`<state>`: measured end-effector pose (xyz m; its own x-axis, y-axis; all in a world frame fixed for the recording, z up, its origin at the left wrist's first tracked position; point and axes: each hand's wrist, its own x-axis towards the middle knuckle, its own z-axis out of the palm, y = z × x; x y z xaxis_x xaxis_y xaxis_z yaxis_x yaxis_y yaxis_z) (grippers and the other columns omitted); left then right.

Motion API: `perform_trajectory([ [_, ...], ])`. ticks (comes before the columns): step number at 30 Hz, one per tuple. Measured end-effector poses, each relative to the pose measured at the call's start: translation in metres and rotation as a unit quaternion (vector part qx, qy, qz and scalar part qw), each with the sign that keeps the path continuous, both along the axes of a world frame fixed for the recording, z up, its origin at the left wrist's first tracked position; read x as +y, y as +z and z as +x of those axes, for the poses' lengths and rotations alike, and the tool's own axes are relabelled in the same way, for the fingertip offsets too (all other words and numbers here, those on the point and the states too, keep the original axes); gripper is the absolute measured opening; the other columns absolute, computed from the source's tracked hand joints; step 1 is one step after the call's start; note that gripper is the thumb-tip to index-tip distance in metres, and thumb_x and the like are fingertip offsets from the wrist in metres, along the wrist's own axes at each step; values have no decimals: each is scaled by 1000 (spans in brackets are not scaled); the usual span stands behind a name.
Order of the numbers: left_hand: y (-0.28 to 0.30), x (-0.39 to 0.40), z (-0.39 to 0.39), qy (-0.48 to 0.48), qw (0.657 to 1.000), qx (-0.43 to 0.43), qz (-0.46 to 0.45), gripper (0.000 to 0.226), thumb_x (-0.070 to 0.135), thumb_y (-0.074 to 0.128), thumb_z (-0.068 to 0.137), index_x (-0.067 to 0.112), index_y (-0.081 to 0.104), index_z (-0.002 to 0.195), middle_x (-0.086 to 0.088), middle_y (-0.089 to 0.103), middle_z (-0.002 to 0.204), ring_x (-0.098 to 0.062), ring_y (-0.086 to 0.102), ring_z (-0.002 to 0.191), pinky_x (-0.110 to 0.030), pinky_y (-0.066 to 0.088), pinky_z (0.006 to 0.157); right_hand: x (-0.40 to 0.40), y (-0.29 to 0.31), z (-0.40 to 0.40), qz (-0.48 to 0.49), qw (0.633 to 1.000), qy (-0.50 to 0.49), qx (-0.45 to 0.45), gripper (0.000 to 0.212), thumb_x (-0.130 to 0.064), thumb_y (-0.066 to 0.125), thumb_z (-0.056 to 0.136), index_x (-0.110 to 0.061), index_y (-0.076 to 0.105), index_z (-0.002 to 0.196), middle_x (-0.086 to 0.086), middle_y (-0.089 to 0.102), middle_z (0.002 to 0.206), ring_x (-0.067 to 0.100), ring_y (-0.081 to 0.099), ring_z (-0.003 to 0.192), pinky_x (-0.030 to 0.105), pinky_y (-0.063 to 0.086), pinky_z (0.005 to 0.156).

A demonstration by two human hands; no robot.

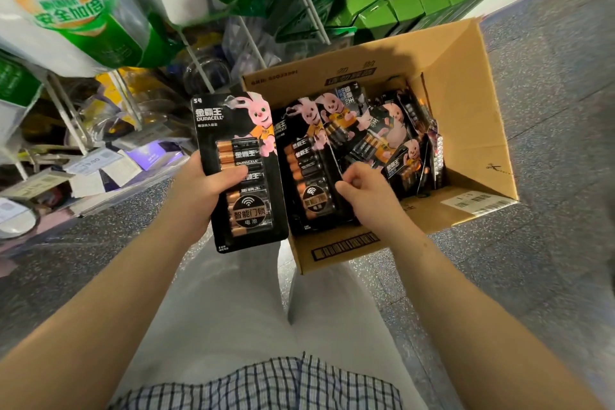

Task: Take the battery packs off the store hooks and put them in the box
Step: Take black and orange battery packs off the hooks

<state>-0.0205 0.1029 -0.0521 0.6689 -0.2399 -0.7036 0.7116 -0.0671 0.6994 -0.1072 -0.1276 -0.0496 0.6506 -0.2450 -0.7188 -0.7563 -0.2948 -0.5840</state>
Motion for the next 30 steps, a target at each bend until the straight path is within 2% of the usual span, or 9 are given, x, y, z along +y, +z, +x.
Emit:
perform_trajectory([
  [3,3,-6,1,-16,1000,-11,-22,34,7,71,72,15,64,104,1,76,89,-19,74,83,-32,58,69,-17,22,-1,39,997,-50,-35,22,-13,57,93,-22,51,74,16,56,77,30,58,71,43,54,71],
  [6,2,-11,1,-6,999,-17,-42,35,17,69,72,15,64,106,0,76,91,-21,74,85,-29,58,68,-26,40,0,109,986,-118,-49,23,-4,54,94,-17,49,75,9,57,78,31,58,80,56,51,82],
  [11,-3,-22,-2,10,997,8,-70,60,42,75,62,11,62,112,-2,74,94,-22,73,88,-32,58,73,-18,51,10,202,972,-104,-52,22,-2,52,94,-14,49,76,-2,65,76,17,66,75,32,56,67],
  [16,-8,-28,-5,40,994,33,-92,92,51,92,42,13,60,120,0,75,99,-20,72,93,-32,58,76,20,40,22,148,988,-23,-31,21,-9,56,94,-15,50,74,11,63,80,23,64,73,29,56,66],
  [19,-7,-23,-6,26,996,28,-83,82,45,94,43,13,62,111,0,76,91,-19,74,84,-30,58,70,38,33,22,64,995,71,-19,21,-21,60,92,-21,52,73,10,66,79,25,67,74,41,59,70],
  [22,-7,-17,-8,11,998,8,-61,44,23,79,64,16,64,104,2,76,86,-17,74,80,-28,58,67,46,30,22,-1,989,151,-2,22,-33,60,92,-21,56,73,1,65,73,16,65,76,37,52,89],
  [25,-8,-12,-10,11,999,9,-40,31,16,66,73,16,66,104,-1,75,90,-23,73,84,-36,60,74,41,26,25,-25,986,164,8,37,-41,56,94,-8,65,81,7,69,77,19,65,81,37,43,100],
  [27,-11,-7,-10,21,999,19,-21,30,17,67,72,19,68,101,-5,75,93,-28,72,87,-44,58,81,31,21,27,-34,994,100,2,34,-40,55,94,-10,65,84,6,69,81,20,66,82,39,55,87],
  [30,-13,-1,-9,25,999,25,-4,31,17,68,70,21,68,101,-3,75,93,-28,72,88,-46,56,83,10,4,28,-69,998,7,10,27,-37,57,94,-12,65,87,7,69,81,23,68,74,37,58,70],
])
